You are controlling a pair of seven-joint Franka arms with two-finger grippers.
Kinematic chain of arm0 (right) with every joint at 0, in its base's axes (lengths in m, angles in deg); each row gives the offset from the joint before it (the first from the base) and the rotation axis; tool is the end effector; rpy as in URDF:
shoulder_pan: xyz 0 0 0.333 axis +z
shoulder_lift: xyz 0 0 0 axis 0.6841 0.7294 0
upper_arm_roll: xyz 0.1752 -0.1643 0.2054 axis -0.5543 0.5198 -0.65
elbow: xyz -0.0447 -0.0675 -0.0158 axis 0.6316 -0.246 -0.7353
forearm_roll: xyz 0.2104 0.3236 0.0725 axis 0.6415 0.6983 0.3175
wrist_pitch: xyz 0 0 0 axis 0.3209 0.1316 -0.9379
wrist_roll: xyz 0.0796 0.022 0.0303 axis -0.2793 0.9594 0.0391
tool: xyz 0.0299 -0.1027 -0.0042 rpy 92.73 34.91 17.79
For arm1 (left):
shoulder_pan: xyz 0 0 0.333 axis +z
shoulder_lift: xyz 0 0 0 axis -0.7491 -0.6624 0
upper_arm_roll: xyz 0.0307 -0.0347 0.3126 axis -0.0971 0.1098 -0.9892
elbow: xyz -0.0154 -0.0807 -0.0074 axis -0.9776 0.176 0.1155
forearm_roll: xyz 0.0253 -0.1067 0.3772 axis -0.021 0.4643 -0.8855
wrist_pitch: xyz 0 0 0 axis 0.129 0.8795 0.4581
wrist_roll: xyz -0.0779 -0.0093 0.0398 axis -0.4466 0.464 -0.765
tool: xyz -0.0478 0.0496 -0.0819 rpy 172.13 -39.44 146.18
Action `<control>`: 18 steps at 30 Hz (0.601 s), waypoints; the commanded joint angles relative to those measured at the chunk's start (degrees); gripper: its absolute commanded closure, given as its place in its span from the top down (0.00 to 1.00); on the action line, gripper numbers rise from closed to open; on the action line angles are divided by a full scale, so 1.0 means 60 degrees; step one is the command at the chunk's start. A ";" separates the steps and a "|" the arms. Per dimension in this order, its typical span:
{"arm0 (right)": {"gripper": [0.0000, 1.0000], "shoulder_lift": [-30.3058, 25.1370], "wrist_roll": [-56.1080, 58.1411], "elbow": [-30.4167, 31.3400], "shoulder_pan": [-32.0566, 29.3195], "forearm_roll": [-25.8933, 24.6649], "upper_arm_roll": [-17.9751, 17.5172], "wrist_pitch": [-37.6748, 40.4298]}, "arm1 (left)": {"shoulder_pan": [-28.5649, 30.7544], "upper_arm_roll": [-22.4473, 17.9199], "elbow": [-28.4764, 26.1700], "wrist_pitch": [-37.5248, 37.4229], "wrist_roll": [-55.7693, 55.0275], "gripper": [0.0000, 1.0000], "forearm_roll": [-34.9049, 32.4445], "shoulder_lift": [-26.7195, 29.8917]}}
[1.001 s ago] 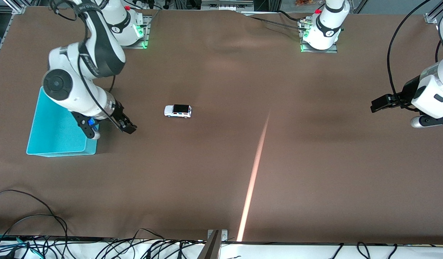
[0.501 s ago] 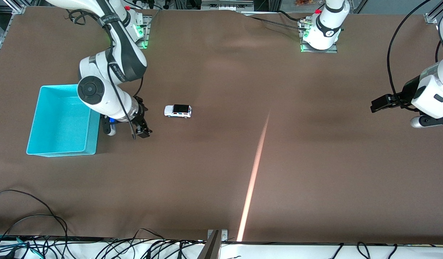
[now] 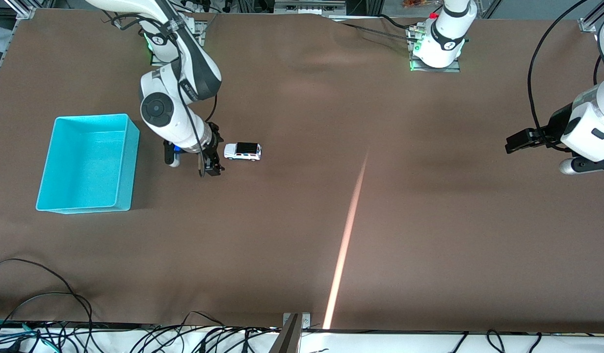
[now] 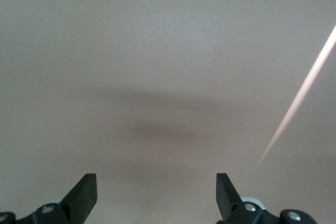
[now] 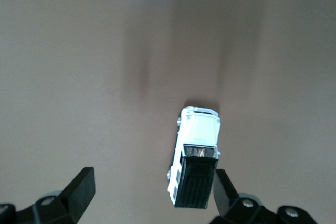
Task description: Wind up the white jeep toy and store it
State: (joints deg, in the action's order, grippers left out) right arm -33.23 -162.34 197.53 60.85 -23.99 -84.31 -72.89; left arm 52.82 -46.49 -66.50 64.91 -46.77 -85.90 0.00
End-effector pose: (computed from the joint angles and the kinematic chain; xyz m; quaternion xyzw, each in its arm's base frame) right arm 0.5182 0.2604 0.2902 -0.7324 0.6776 0.0672 0.0054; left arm 0.5946 -0.0076 0.5554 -0.9950 -0.0840 0.0537 0.0036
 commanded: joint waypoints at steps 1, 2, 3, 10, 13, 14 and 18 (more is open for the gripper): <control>1.00 -0.0566 -0.0951 0.0819 0.0289 0.0142 0.0026 -0.0343 | 0.0000 -0.0010 -0.0016 -0.0019 0.0172 1.00 -0.0065 0.0057; 1.00 -0.0522 -0.1069 0.0877 0.0333 0.0113 0.0026 -0.0416 | 0.0000 -0.0010 -0.0001 -0.0019 0.0172 1.00 -0.0065 0.0057; 1.00 -0.0493 -0.1128 0.0936 0.0377 0.0113 0.0026 -0.0518 | 0.0000 -0.0010 -0.0001 -0.0019 0.0172 1.00 -0.0065 0.0057; 1.00 -0.0405 -0.1391 0.1507 0.0816 0.0098 0.0026 -0.1441 | 0.0000 -0.0010 -0.0001 -0.0033 0.0172 1.00 -0.0065 0.0057; 1.00 -0.0200 -0.1465 0.1522 0.0919 0.0084 0.0026 -0.1647 | 0.0000 -0.0010 -0.0001 -0.0033 0.0172 1.00 -0.0065 0.0057; 1.00 -0.0112 -0.1465 0.1522 0.0948 0.0069 0.0026 -0.1705 | 0.0000 -0.0010 -0.0016 -0.0019 0.0172 1.00 -0.0065 0.0057; 1.00 0.0122 -0.1480 0.1522 0.1095 -0.0077 0.0026 -0.1984 | 0.0000 -0.0010 -0.0016 -0.0033 0.0172 1.00 -0.0065 0.0057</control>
State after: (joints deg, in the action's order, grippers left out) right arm -33.55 -170.06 205.81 66.26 -23.99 -84.34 -81.98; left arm 52.82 -46.48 -66.50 64.91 -46.77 -85.90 -0.01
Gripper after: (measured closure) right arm 0.000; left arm 0.000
